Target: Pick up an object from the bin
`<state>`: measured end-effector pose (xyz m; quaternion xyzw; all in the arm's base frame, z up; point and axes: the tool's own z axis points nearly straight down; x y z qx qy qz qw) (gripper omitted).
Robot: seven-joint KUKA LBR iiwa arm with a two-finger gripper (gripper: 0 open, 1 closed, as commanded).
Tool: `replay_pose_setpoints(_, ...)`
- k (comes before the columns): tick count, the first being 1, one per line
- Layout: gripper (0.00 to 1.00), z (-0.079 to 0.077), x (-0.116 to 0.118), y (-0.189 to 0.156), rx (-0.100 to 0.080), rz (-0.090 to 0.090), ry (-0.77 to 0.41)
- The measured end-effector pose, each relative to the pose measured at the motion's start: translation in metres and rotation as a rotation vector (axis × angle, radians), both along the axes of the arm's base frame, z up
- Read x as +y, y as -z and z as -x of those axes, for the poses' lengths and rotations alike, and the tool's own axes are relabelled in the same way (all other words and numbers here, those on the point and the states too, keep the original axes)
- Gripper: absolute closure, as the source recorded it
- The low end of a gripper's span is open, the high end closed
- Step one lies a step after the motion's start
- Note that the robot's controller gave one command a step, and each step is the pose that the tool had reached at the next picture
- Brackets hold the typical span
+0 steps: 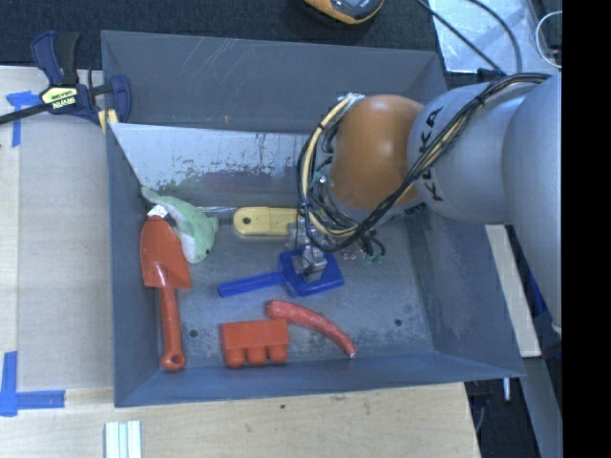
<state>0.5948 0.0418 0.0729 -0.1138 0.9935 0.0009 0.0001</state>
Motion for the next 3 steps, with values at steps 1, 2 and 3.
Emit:
replay_pose_setpoints(1,1.0,0.0,0.0,0.0,0.0,0.0,0.0)
replay_pose_setpoints(2,1.0,0.0002,0.0,-0.0014,0.0,0.0,0.0)
replay_pose_setpoints(3,1.0,0.0017,0.0,-0.009,0.004,0.0,0.0)
